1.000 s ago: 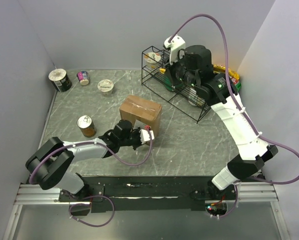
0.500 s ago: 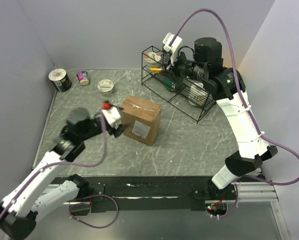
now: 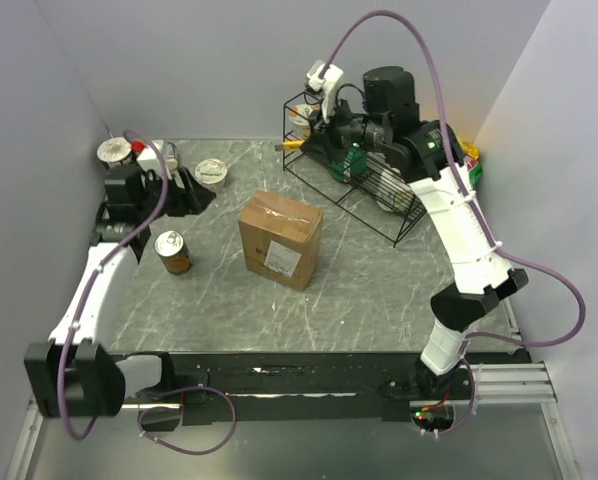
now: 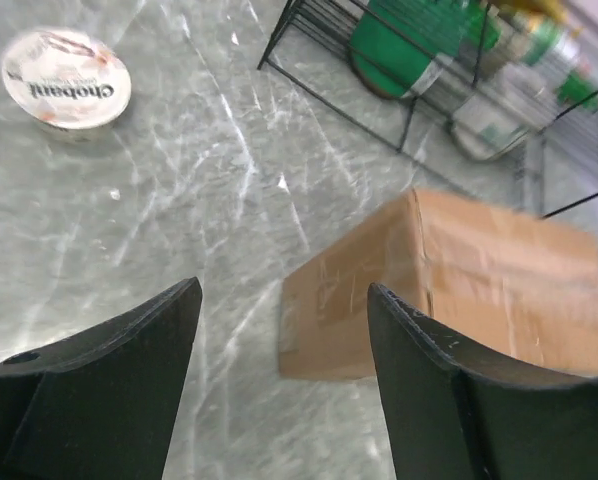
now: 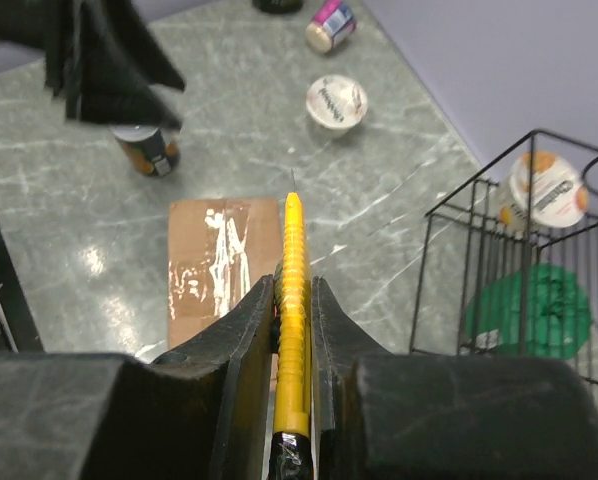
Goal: Unpack the express box
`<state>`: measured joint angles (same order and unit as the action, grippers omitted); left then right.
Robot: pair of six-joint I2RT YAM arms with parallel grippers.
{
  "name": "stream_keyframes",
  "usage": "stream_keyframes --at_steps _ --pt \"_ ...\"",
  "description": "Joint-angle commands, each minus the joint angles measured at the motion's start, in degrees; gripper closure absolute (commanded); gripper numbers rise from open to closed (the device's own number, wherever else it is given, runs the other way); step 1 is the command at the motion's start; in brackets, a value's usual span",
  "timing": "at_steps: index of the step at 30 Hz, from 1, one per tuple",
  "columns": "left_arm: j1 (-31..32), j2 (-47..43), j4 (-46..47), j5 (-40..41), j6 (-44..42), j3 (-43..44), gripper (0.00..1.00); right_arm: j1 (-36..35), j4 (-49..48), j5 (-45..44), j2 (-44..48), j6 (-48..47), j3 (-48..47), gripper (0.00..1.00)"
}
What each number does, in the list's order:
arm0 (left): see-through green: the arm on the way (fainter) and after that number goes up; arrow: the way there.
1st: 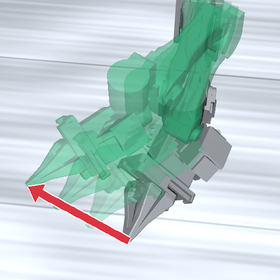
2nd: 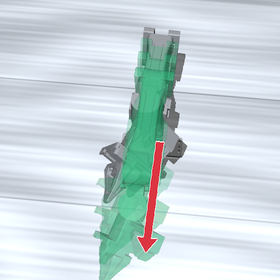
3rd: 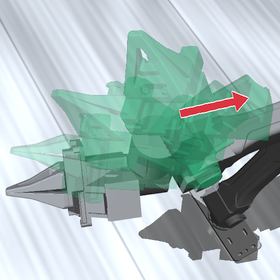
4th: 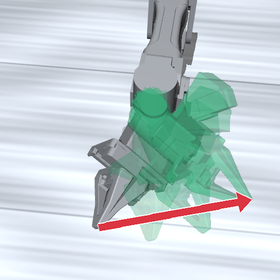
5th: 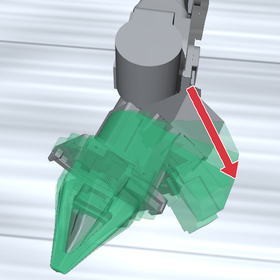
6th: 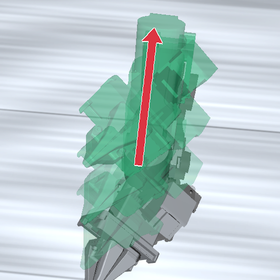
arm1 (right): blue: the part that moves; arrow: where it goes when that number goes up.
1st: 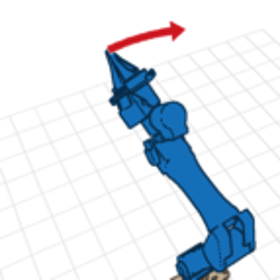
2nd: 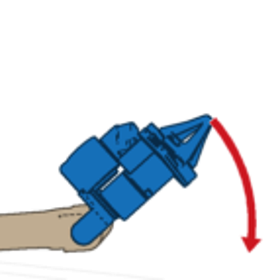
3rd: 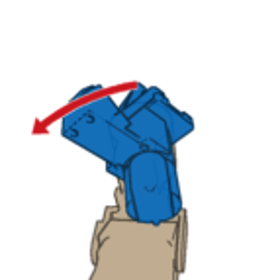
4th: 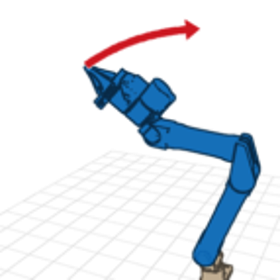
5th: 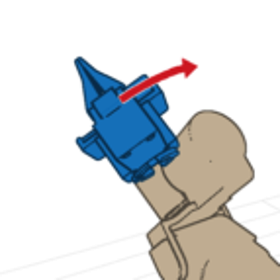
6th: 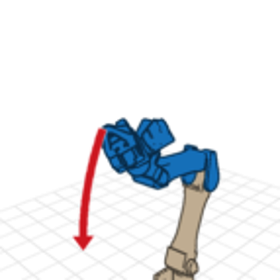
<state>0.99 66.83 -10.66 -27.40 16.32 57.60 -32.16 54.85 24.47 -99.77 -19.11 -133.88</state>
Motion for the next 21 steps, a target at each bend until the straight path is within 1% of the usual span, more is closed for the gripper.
stream_keyframes --at_steps 1,2,3,5,6,9,11,13,16,19,21 --pt "-3.72 3.04 10.18 -16.98 12.24 1.74 0.28 -2.29 6.55 -2.93 -5.76 3.63 -8.64 1.00" --pt "-3.72 3.31 13.70 -18.38 14.42 0.42 0.28 -2.20 8.06 -2.67 -7.10 6.69 -10.59 1.00" --pt "-3.72 3.31 15.91 -18.65 15.58 -2.29 0.28 -2.38 9.12 -2.06 -8.24 7.77 -12.00 1.00" --pt "-3.63 3.40 19.52 -18.05 17.95 -3.81 0.26 -3.16 8.18 -2.32 -8.26 9.26 -10.62 1.00" --pt "-3.54 3.66 19.62 -18.56 18.14 -3.99 0.26 -4.13 7.38 -2.41 -7.73 9.44 -7.91 1.00" --pt "-2.49 4.36 18.48 -20.94 16.21 -3.99 0.24 -5.36 9.66 -2.14 -9.82 10.41 -7.88 1.00" --pt "-1.44 4.63 18.48 -21.38 13.93 -4.60 0.23 -5.37 9.05 -2.14 -10.45 11.64 -6.92 1.00" --pt "-1.35 5.76 18.65 -22.96 13.30 -5.13 0.23 -5.37 9.22 -2.23 -12.11 12.08 -9.19 1.00" --pt "1.19 7.35 18.83 -25.25 13.48 -5.31 0.23 -5.45 8.26 -2.14 -13.08 12.17 -9.82 1.00" --pt "2.78 8.93 13.48 -23.76 9.27 -4.08 0.23 -5.37 7.91 -2.41 -13.70 12.26 -10.08 1.00" --pt "2.87 10.16 12.68 -24.45 9.26 -3.99 0.24 -5.37 6.16 -2.15 -12.65 11.56 -8.51 1.00"
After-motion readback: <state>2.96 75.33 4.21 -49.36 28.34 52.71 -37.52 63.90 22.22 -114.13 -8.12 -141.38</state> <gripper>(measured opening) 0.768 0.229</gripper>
